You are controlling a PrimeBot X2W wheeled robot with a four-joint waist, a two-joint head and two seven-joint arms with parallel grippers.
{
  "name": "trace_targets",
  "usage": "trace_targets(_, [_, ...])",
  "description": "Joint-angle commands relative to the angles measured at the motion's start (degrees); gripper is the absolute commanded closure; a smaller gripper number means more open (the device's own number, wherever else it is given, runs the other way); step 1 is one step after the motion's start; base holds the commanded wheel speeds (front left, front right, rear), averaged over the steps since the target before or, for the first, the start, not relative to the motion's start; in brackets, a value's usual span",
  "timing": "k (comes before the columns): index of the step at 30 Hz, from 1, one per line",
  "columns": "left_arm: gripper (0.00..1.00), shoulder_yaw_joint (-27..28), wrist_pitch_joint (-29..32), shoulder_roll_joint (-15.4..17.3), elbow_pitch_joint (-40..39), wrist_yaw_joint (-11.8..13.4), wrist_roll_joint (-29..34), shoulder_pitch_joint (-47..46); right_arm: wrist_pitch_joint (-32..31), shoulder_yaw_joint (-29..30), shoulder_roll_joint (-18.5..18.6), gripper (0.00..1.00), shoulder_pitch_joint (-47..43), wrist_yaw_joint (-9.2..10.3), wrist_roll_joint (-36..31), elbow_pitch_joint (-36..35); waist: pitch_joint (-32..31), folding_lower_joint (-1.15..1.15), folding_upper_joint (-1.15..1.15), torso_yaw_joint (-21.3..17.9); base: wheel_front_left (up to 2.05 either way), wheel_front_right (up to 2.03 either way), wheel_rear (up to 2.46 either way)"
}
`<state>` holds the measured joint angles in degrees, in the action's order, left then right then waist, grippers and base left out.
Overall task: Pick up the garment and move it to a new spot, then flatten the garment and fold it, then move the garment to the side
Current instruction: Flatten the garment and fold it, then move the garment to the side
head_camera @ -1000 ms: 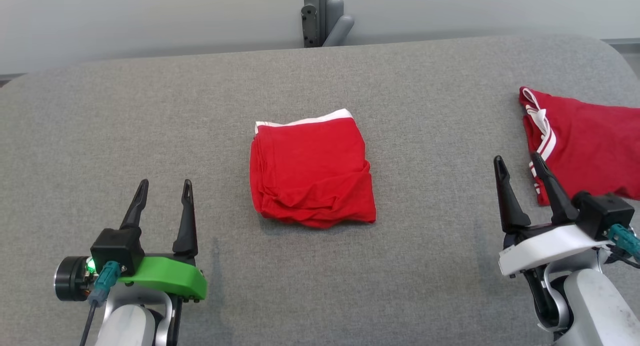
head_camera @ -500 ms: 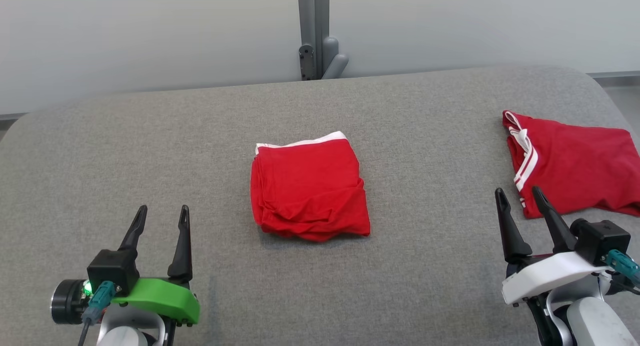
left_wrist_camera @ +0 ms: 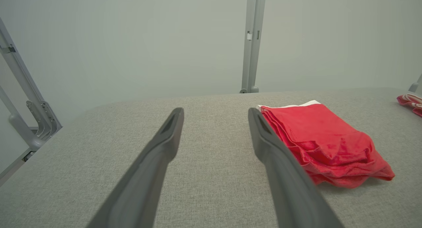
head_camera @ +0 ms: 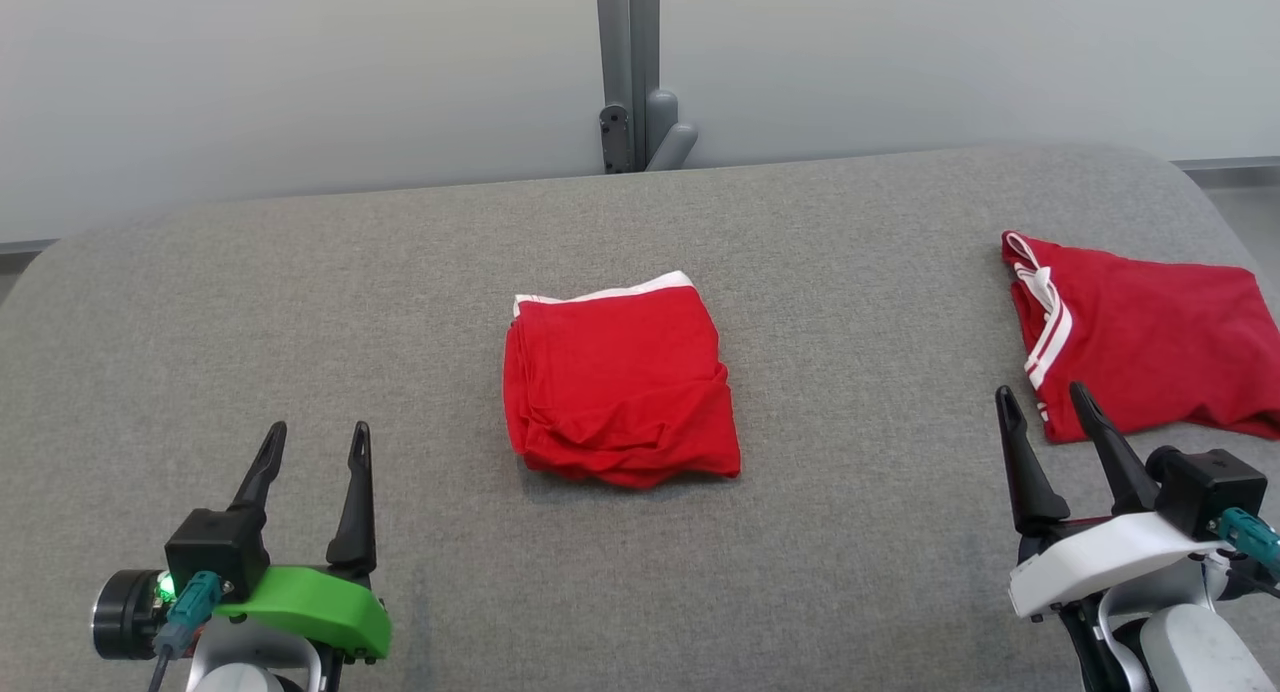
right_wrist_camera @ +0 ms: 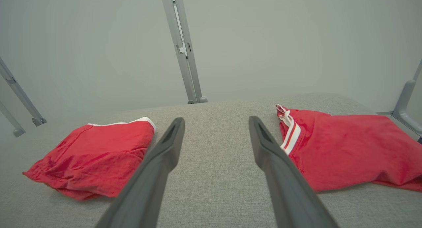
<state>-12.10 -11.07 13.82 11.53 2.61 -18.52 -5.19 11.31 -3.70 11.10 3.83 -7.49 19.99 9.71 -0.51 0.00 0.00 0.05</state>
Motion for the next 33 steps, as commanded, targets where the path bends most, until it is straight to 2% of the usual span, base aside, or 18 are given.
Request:
trace_targets(1, [0.0,0.0,0.0,0.5,-0.1,0.2,-0.5,0.8,-0.1,0.2,-0.1,0.0,-0.6,0.01,-0.4,-0.3,0.0,0.0,0.0,0.0,0.0,0.0,0.0])
trace_targets(24, [0.0,-0.4,-0.6,0.5,-0.6,1.2,-1.4,-0.8,-0.3,1.4,-0.5,0.0,-0.7,0.01,-0.7,-0.6,0.6,0.0,0.0,0.4,0.0,0.0,0.0])
trace_targets(33, [0.0,-1.0,-1.7,-0.6,-1.0,1.2,-1.2,-3.8,-0.6,2.6,0.3,0.0,1.3,0.01,0.0,-0.4,3.0,0.0,0.0,3.4,0.0,0.0,0.0])
